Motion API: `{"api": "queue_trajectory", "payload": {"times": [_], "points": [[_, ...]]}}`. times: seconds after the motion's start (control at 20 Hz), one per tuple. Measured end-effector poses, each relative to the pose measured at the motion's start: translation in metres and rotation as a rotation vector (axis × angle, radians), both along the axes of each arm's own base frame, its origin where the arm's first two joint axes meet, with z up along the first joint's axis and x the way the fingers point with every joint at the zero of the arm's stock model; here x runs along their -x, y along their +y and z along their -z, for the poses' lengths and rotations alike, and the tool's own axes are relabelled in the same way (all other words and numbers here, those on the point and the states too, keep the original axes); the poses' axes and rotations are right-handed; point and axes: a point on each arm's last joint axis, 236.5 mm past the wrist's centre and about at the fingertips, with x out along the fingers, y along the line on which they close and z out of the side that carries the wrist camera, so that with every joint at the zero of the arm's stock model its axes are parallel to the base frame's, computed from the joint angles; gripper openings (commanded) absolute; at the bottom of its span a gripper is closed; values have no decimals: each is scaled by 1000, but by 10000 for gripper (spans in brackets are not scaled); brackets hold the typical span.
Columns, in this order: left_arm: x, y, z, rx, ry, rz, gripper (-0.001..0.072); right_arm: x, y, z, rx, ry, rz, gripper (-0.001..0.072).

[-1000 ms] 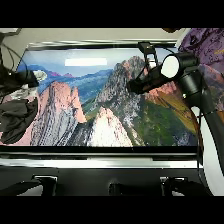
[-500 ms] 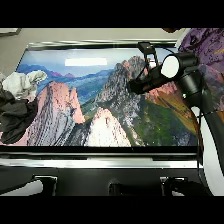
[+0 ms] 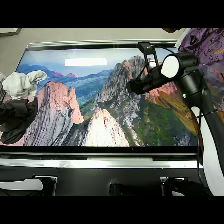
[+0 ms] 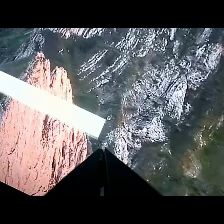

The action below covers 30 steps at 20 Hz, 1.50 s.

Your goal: Fold the clothes and pants, and hang the long-sleeved shirts on hangers.

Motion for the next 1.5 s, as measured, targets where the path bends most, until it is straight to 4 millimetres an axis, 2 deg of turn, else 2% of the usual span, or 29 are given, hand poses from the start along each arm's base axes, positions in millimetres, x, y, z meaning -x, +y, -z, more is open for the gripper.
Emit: {"api": "queue_trajectory", "payload": {"times": [0.1,0.2,0.3,0.4,0.55,0.7,0.9,1.0,1.1,1.15,1.2,1.25,1.35,1.4,1.5], "points": [[1,-7,7,34,13,-1,19,0,0,0,0,0,-1,41],[1,-23,7,77,27,10,17,0,0,0,0,0,0,39],[-3,-54,2,138,33,39,17,0,-2,0,3,5,12,39],[-17,-97,-14,185,8,107,17,0,-9,2,18,14,49,39],[-42,-188,-48,260,-71,273,18,1,-23,-1,60,9,94,40],[-50,-303,-76,359,-130,487,18,3,-45,-9,130,-19,128,40],[-37,-460,-100,494,-231,768,19,11,-87,-26,282,-67,157,93],[-26,-528,-106,546,-294,866,19,17,-104,-33,347,-73,165,94],[-12,-581,-96,601,-309,901,21,23,-115,-37,387,-71,175,97],[-5,-599,-86,620,-294,904,28,25,-119,-39,402,-69,178,104],[2,-613,-74,636,-273,899,88,27,-122,-39,412,-67,179,206],[6,-621,-65,644,-258,893,193,28,-123,-40,418,-67,181,339],[8,-626,-56,657,-236,868,563,27,-126,-40,421,-71,188,354],[3,-621,-56,656,-237,853,616,24,-130,-41,413,-76,209,364],[-10,-596,-66,641,-247,829,616,17,-150,-43,377,-78,300,364]]}}
